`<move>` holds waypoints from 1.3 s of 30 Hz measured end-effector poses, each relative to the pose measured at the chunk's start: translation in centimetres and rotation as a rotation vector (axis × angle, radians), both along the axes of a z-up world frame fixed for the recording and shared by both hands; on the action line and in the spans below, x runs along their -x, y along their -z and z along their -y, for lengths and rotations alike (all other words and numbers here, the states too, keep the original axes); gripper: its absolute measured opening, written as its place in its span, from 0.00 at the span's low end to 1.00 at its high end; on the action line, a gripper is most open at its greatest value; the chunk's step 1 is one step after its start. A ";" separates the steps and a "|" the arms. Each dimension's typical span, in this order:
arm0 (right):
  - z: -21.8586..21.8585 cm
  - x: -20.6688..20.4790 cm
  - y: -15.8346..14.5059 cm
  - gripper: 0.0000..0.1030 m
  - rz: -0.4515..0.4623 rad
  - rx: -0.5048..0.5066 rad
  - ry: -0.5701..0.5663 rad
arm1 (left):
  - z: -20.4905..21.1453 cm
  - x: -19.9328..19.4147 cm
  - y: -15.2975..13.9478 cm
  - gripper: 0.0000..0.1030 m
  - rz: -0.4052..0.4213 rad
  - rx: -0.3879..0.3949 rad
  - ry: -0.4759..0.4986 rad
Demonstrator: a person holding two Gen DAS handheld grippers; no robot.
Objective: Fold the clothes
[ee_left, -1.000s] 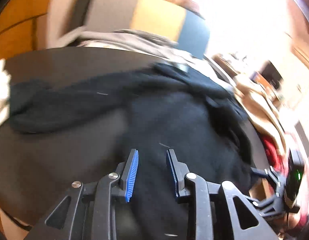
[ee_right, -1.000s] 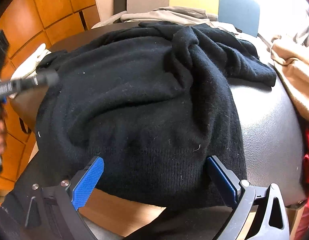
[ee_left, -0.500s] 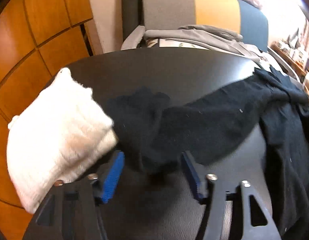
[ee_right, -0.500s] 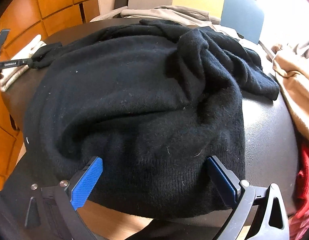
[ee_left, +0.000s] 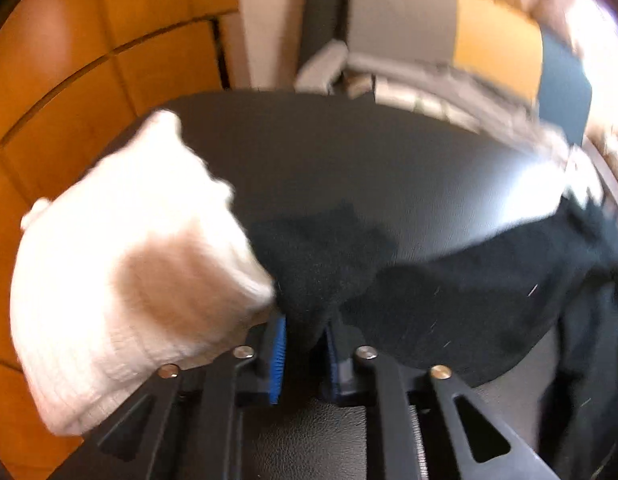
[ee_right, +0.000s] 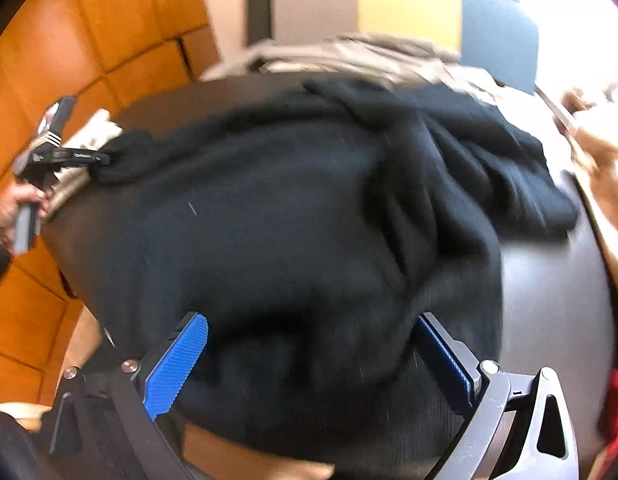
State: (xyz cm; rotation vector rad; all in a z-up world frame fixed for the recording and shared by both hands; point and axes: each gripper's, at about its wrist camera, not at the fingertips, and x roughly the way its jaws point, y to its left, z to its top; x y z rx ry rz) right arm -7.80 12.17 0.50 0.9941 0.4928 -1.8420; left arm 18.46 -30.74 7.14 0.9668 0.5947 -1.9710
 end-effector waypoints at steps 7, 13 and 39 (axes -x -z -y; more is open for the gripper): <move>8.3 3.7 0.2 1.00 -0.066 -0.036 -0.069 | -1.8 -7.0 -1.1 0.14 -0.336 -0.078 -0.147; 9.2 4.8 3.6 1.00 -0.014 -0.050 -0.052 | -5.5 -8.9 1.6 0.32 -0.234 -0.053 -0.135; 9.0 4.5 4.6 1.00 -0.043 -0.006 -0.070 | 1.6 -7.1 3.6 0.49 -0.082 -0.015 -0.154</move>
